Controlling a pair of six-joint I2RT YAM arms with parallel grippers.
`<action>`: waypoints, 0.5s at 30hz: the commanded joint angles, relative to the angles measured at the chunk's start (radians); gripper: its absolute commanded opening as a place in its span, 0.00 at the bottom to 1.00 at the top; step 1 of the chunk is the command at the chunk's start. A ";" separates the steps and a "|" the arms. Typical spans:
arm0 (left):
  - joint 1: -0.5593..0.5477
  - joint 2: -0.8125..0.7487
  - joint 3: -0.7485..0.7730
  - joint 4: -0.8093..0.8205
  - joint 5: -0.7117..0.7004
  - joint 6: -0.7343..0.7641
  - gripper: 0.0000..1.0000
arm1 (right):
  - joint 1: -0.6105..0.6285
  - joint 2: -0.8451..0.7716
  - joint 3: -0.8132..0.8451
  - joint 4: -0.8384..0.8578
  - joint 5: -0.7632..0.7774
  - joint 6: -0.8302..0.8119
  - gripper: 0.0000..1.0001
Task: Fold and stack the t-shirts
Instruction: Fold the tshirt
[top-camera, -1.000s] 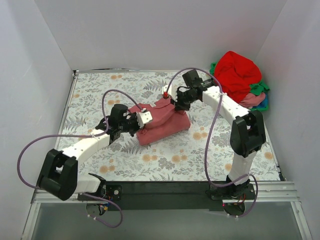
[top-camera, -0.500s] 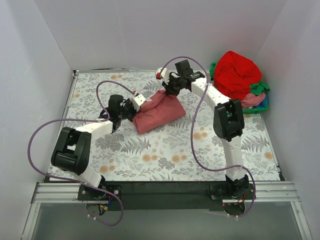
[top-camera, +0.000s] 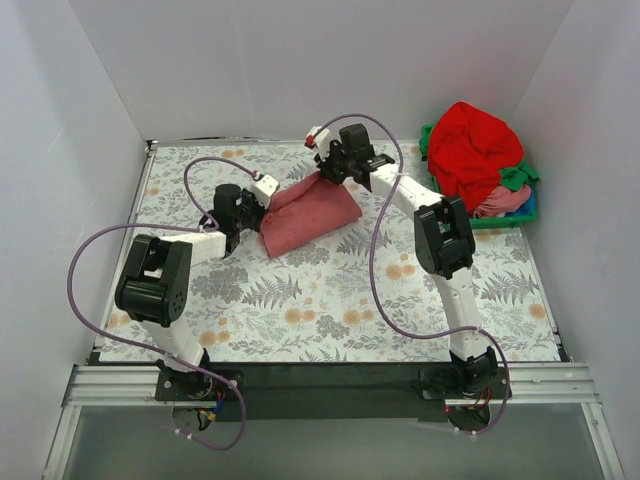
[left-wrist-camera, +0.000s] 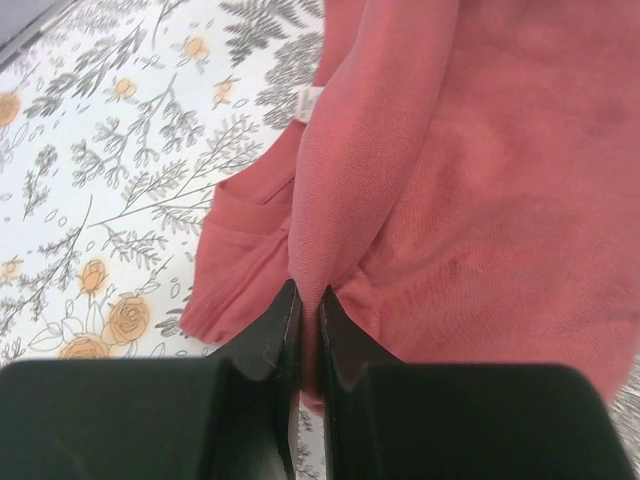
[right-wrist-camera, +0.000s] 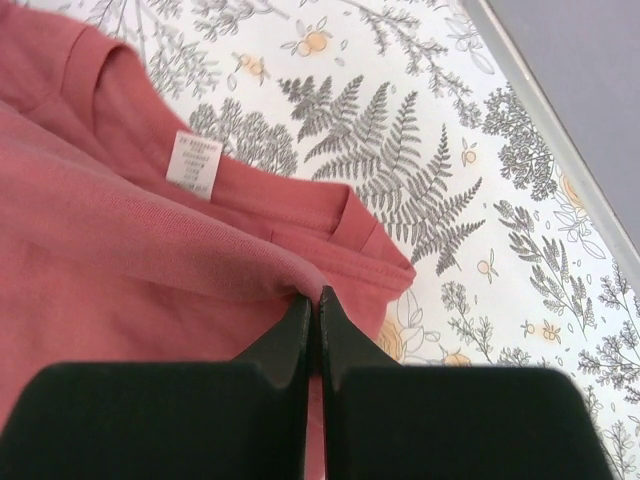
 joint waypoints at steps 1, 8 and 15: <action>0.016 0.036 0.063 0.033 -0.111 -0.018 0.00 | 0.030 0.042 0.033 0.201 0.128 0.107 0.01; 0.019 0.070 0.089 0.060 -0.240 -0.041 0.00 | 0.073 0.077 -0.004 0.372 0.272 0.135 0.01; 0.021 0.124 0.126 0.045 -0.226 -0.019 0.00 | 0.082 0.111 0.015 0.384 0.327 0.133 0.01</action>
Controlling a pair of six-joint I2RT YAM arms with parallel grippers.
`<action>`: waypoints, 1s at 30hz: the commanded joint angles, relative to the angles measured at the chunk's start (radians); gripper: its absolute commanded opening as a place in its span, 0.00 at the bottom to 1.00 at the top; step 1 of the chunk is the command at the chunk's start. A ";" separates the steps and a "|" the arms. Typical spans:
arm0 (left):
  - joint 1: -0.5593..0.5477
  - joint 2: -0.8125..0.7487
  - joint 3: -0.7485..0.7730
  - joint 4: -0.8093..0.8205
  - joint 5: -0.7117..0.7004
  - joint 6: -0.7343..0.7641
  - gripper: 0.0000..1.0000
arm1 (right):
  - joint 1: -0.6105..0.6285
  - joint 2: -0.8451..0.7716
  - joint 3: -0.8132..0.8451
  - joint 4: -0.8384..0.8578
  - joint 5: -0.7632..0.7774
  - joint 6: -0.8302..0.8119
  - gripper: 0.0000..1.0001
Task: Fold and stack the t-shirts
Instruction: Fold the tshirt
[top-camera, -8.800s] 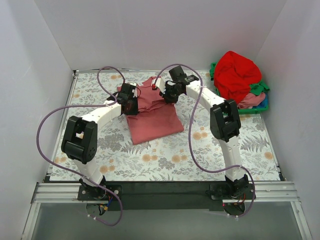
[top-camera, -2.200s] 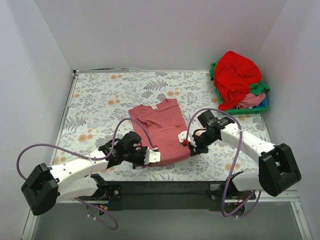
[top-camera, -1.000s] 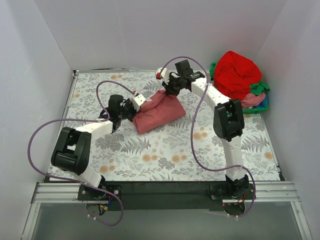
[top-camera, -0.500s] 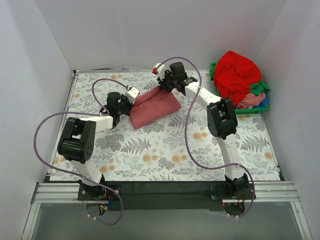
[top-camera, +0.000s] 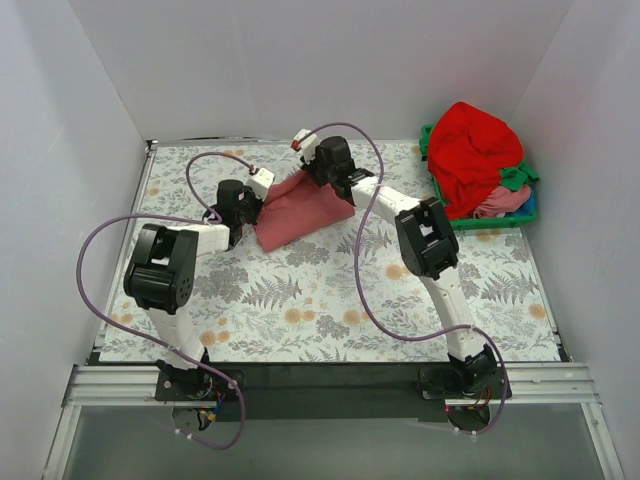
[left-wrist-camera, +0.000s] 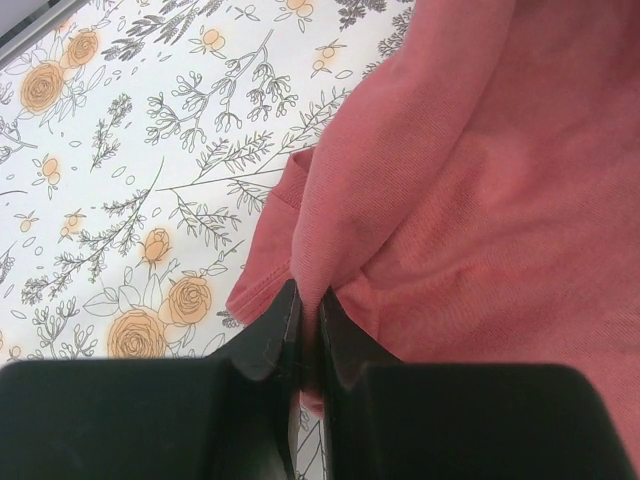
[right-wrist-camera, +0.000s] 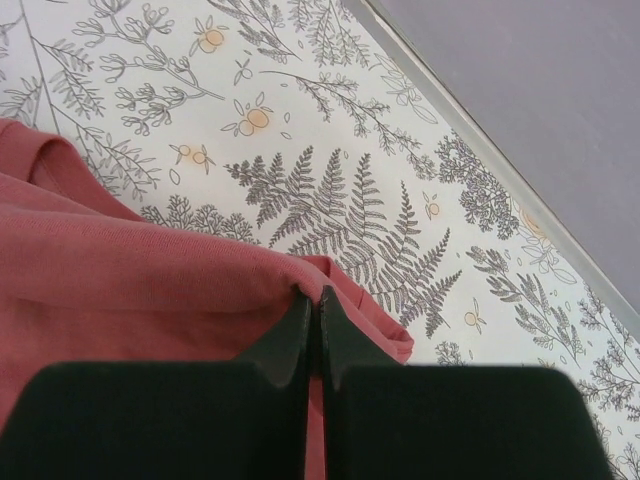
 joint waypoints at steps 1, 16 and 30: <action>0.007 0.004 0.039 0.027 -0.036 0.005 0.00 | -0.003 0.012 0.020 0.082 0.067 0.014 0.01; 0.009 0.012 0.288 -0.058 -0.525 -0.196 0.83 | -0.008 -0.019 0.083 0.092 0.239 -0.013 0.78; 0.116 -0.266 0.154 -0.577 0.275 -0.747 0.95 | -0.201 -0.442 -0.326 -0.421 -0.870 -0.101 0.91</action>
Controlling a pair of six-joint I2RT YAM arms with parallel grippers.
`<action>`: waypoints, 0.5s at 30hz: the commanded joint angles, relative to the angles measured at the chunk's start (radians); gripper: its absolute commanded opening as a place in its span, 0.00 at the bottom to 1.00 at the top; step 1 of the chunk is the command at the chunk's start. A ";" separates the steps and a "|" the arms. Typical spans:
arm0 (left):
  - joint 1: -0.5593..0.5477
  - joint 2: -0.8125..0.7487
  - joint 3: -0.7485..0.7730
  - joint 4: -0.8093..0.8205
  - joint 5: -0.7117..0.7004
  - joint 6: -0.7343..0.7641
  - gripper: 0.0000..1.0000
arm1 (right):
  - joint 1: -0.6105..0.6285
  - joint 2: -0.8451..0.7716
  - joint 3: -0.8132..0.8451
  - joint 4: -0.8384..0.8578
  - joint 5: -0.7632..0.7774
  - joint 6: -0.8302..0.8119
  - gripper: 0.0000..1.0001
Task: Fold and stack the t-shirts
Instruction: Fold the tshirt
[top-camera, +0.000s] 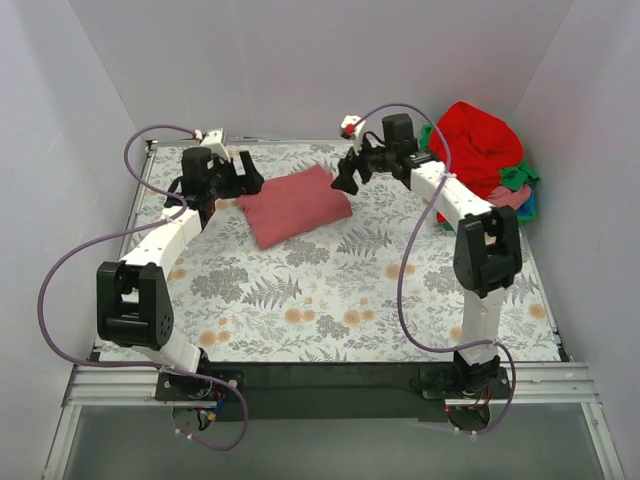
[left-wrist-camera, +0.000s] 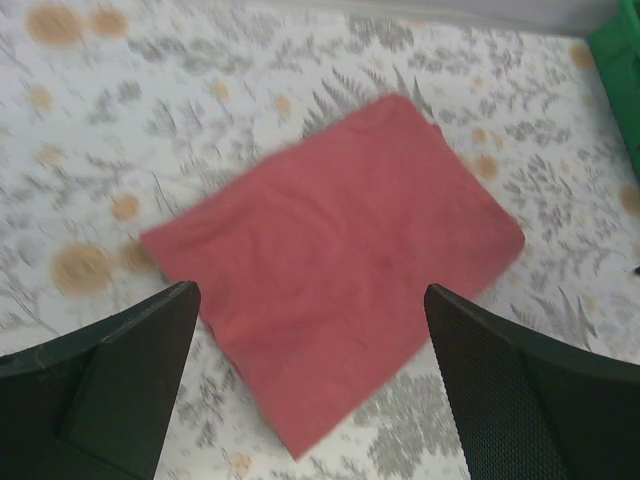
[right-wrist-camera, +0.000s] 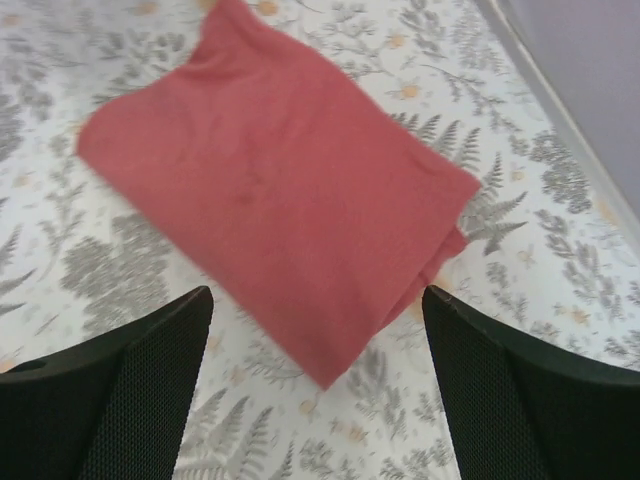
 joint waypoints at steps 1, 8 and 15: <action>0.047 -0.001 -0.112 -0.120 0.206 -0.148 0.95 | -0.036 -0.106 -0.149 -0.172 -0.314 -0.053 0.90; 0.112 0.170 -0.101 -0.062 0.259 -0.193 0.77 | -0.074 -0.278 -0.381 -0.193 -0.309 -0.077 0.86; 0.121 0.355 0.052 -0.059 0.229 -0.190 0.68 | -0.075 -0.415 -0.569 -0.143 -0.299 -0.128 0.88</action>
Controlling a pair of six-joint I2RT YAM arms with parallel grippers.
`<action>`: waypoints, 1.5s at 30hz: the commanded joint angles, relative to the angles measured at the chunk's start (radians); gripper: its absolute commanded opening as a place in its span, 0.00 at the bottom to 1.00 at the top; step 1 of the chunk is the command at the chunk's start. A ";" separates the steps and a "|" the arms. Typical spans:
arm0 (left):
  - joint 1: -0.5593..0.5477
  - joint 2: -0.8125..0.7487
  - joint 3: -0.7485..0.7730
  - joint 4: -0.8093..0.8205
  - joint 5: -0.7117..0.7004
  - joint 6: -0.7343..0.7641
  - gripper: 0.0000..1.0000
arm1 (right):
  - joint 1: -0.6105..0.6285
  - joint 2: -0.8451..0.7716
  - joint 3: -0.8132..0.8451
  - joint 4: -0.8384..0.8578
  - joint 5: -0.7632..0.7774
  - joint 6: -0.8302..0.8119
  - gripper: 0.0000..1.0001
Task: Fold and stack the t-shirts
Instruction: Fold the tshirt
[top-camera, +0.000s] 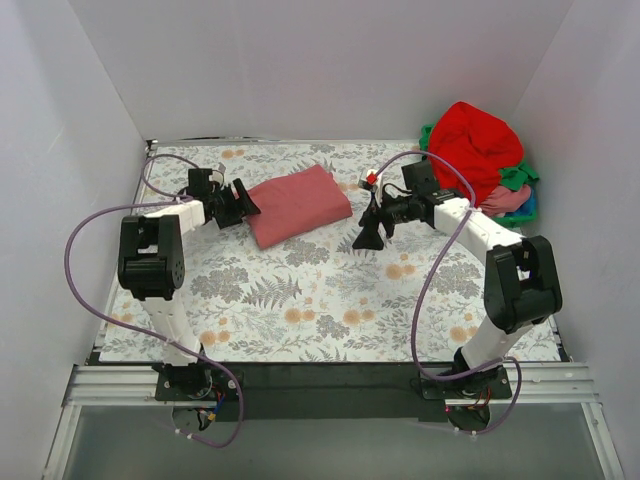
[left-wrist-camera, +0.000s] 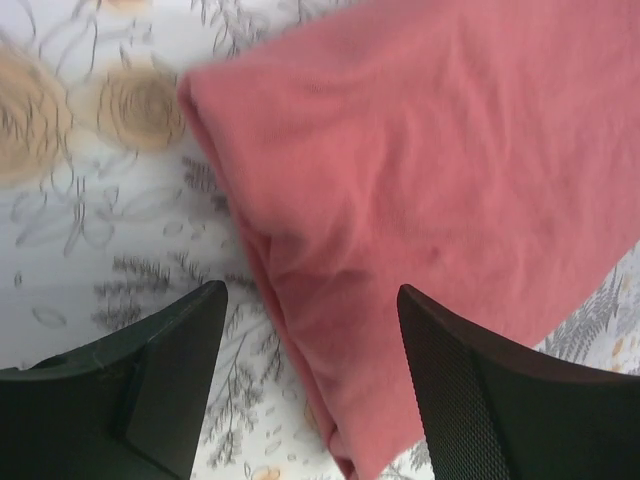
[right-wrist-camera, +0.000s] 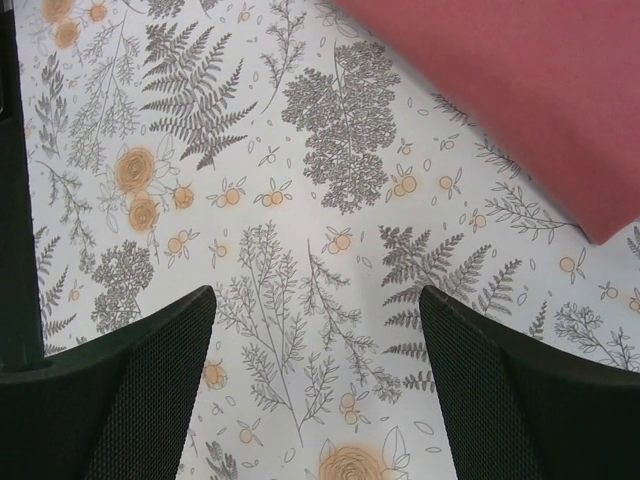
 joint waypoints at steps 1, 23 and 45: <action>0.000 0.023 0.094 0.018 -0.015 -0.001 0.67 | -0.008 -0.071 -0.045 0.043 -0.034 -0.037 0.89; -0.009 0.137 0.287 0.188 -0.065 0.083 0.08 | -0.008 -0.015 -0.060 0.039 -0.090 -0.057 0.88; 0.008 -0.226 0.079 0.177 -0.232 0.063 0.90 | -0.009 0.195 0.169 0.108 0.023 0.226 0.34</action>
